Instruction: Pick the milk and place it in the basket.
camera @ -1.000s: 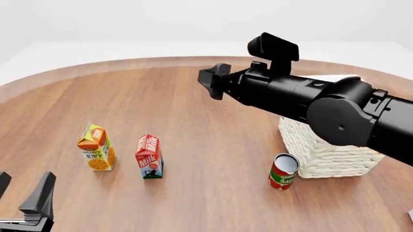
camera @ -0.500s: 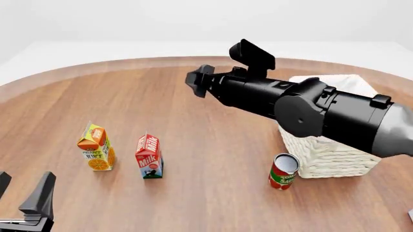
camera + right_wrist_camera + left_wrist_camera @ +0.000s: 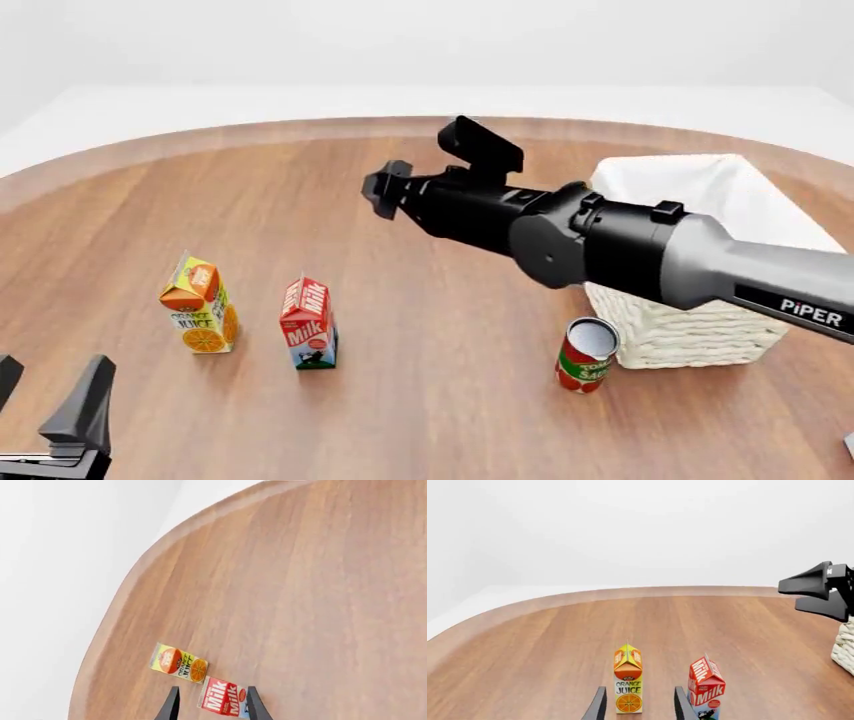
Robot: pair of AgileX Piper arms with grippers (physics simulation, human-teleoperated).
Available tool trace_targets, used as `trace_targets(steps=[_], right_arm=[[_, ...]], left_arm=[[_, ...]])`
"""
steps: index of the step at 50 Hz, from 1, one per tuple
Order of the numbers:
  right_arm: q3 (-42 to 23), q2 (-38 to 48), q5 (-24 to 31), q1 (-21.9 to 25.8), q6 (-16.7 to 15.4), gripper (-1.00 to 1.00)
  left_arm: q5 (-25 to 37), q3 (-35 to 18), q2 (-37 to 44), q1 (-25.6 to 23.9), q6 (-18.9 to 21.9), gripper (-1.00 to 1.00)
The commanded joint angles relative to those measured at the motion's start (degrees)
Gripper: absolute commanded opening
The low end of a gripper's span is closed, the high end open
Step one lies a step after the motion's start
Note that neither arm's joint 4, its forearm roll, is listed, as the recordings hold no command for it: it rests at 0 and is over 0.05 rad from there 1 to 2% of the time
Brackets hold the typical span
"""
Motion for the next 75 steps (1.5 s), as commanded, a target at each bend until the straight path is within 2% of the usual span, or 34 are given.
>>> trace_targets(steps=[1, 5, 6, 26, 44, 75], right_arm=[[-1.11, 4.72, -1.98, 0.59, 2.01, 1.00], [-2.00, 7.61, -3.30, 0.94, 3.04, 1.00], [-2.76, 11.86, -5.84, 1.63, 5.17, 1.00], [-2.82, 14.40, -6.79, 2.87, 6.72, 1.00], [-2.41, 16.88, -9.39, 5.31, 10.46, 1.00], [-5.43, 20.55, -9.09, 6.63, 10.61, 1.00]], left_arm=[[0.00, 0.00, 0.00, 0.00, 0.00, 1.00], [0.00, 0.00, 0.00, 0.00, 0.00, 1.00], [0.00, 0.00, 0.00, 0.00, 0.00, 1.00], [0.00, 0.00, 0.00, 0.00, 0.00, 1.00], [0.00, 0.00, 0.00, 0.00, 0.00, 1.00], [0.00, 0.00, 0.00, 0.00, 0.00, 1.00]])
